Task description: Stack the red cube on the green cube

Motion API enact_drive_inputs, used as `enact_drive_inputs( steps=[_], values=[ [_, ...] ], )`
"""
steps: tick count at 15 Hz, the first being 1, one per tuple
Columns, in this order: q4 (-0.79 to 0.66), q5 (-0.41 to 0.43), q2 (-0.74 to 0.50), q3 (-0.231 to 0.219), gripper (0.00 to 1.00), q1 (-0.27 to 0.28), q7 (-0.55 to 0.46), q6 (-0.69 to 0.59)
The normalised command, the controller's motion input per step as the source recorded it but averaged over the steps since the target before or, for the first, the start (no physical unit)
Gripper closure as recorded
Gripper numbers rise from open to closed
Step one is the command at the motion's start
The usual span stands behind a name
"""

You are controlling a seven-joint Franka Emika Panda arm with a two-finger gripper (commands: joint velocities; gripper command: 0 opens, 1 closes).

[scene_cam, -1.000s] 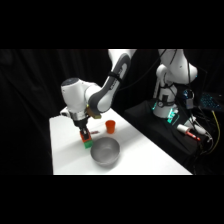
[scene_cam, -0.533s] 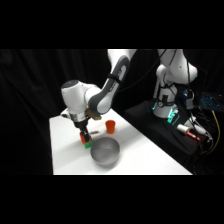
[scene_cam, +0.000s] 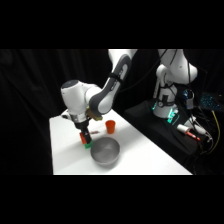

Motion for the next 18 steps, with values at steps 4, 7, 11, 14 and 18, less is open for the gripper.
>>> enact_drive_inputs(
  steps=[4, 7, 11, 14, 18],
  values=[
    [-0.10, -0.139, -0.30, -0.130, 0.00, 0.115, -0.04, -0.18],
    [-0.09, -0.167, -0.31, -0.137, 0.00, 0.073, -0.02, -0.20],
    [-0.08, -0.069, -0.34, -0.045, 0.00, 0.007, -0.09, -0.26],
    [-0.08, 0.071, -0.37, 0.065, 0.00, -0.037, -0.19, -0.30],
    [-0.06, 0.130, -0.36, 0.091, 0.00, -0.029, -0.20, -0.31]
  ],
)
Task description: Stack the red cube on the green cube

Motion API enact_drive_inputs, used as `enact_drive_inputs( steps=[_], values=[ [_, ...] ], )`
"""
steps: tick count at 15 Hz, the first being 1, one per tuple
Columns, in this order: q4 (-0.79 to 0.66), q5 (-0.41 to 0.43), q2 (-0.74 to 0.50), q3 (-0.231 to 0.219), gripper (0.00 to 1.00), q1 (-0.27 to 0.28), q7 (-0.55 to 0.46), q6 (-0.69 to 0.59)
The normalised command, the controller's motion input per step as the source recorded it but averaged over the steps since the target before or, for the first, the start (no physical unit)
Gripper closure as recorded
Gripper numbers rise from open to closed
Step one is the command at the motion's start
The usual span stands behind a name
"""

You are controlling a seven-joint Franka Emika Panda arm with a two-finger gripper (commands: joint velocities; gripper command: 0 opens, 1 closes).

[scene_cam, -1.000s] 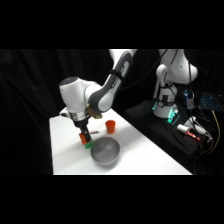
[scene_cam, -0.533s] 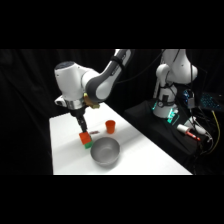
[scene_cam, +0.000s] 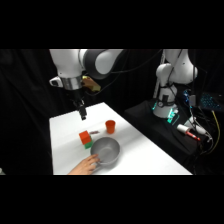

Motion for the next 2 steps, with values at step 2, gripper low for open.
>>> enact_drive_inputs(
  steps=[2],
  values=[
    [-0.03, 0.204, -0.29, 0.092, 0.00, -0.032, -0.19, -0.28]
  ],
)
